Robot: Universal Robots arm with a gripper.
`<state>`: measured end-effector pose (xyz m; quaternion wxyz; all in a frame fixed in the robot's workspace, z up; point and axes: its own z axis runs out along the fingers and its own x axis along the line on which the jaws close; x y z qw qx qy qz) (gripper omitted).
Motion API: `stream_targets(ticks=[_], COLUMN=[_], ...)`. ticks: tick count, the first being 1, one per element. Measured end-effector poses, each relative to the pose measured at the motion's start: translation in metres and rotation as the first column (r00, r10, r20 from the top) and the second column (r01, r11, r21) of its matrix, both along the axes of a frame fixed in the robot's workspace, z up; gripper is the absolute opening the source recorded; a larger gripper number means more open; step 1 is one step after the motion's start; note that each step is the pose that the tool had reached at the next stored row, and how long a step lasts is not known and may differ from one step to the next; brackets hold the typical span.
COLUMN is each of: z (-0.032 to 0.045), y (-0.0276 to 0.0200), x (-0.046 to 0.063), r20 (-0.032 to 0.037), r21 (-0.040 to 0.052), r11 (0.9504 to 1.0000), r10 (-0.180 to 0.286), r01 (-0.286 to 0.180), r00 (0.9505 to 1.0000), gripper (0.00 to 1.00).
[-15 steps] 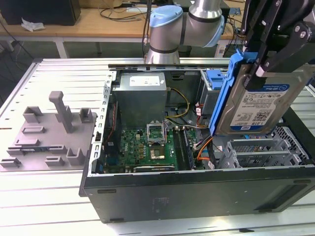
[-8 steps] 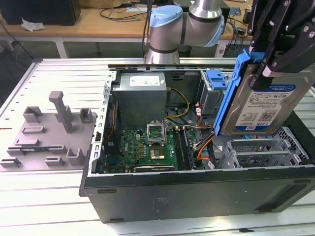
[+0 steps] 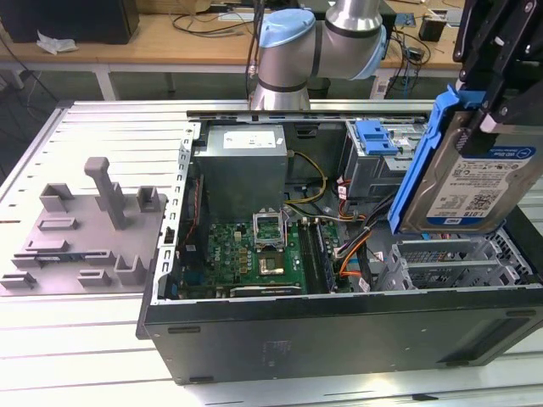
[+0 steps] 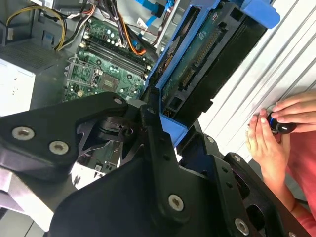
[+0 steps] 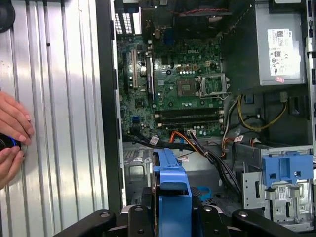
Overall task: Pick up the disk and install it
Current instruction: 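Insert the disk into the insertion slot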
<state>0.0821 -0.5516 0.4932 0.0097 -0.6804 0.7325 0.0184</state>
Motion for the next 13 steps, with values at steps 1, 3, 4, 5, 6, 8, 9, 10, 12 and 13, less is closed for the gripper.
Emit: stream_targets(ticks=[1, 3, 4, 5, 6, 8, 9, 10, 12, 13], z=[0.0000, -0.0001, -0.0002, -0.0004, -0.0005, -0.0008, -0.0009, -0.0010, -0.0013, -0.0014], y=[0.0000, 0.0000, 0.0000, 0.0000, 0.0000, 0.0000, 0.0000, 0.0000, 0.0000, 0.0000], x=[0.0006, 0.0010, 0.0013, 0.0016, 0.0017, 0.0022, 0.0024, 0.0028, 0.0038, 0.0043], r20=[0.0000, 0.0001, 0.0000, 0.0000, 0.0000, 0.0000, 0.0000, 0.0000, 0.0000, 0.0000], r21=[-0.0001, -0.0003, -0.0004, -0.0002, -0.0002, -0.0002, -0.0002, -0.0002, -0.0002, -0.0002], r11=[1.0000, 1.0000, 1.0000, 1.0000, 1.0000, 0.9998, 0.9998, 0.9997, 0.9997, 0.9997], r10=[0.000, 0.001, 0.003, 0.006, 0.009, 0.018, 0.021, 0.023, 0.025, 0.026], r01=[0.000, -0.001, -0.003, -0.006, -0.009, -0.018, -0.021, -0.023, -0.025, -0.026], r00=[1.0000, 1.0000, 1.0000, 1.0000, 1.0000, 0.9998, 0.9998, 0.9997, 0.9997, 0.9997], gripper=[0.37, 0.37, 0.37, 0.37, 0.37, 0.37, 0.37, 0.37, 0.37, 0.37])
